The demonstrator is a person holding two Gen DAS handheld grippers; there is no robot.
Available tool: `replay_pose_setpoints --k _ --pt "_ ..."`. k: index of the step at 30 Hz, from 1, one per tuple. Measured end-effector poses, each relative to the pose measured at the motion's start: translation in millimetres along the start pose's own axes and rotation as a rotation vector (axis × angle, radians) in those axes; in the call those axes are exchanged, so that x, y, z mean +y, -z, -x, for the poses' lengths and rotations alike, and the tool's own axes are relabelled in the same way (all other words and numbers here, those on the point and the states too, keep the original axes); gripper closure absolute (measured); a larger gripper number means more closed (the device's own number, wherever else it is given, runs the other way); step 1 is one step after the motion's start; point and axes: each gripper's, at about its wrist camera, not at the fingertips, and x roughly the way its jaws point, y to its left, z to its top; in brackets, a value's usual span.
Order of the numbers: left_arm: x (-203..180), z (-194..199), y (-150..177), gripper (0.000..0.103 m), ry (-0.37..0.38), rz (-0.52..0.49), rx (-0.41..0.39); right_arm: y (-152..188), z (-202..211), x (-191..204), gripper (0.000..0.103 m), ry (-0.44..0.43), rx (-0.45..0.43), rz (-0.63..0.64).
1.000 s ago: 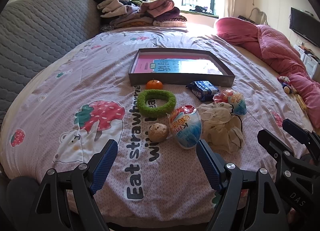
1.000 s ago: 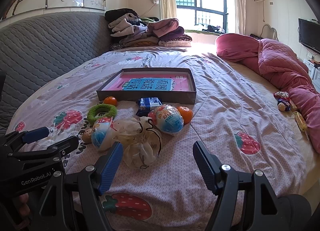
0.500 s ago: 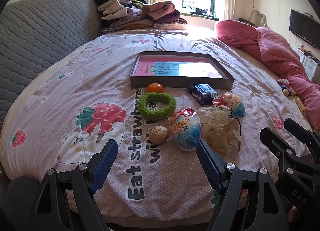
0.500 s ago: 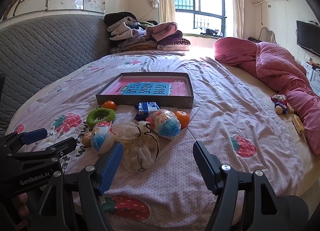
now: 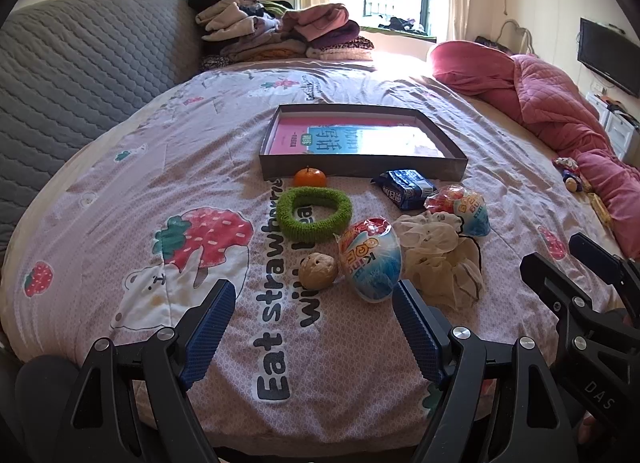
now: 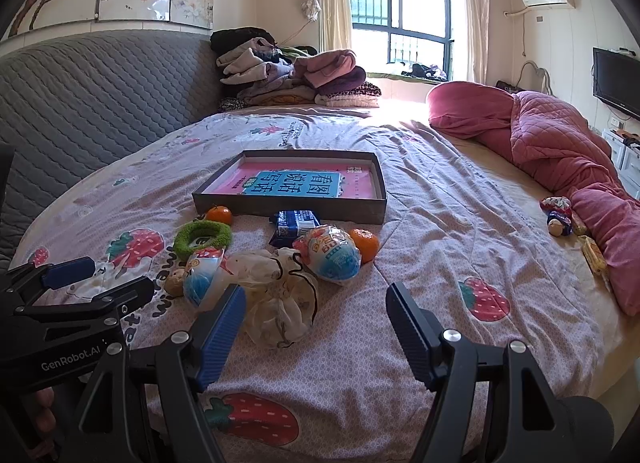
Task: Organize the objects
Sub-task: 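Move both tools toward the walnut and mesh bag on the bed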
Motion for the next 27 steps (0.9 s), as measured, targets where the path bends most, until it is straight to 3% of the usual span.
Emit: replay_pose_setpoints --k 21,27 --pt "16 9 -11 0.021 -0.019 0.01 -0.066 -15 8 8 0.031 0.001 -0.061 0.019" --pt "26 1 -13 0.021 -0.017 0.024 -0.043 -25 7 13 0.031 -0.013 -0.077 0.028"
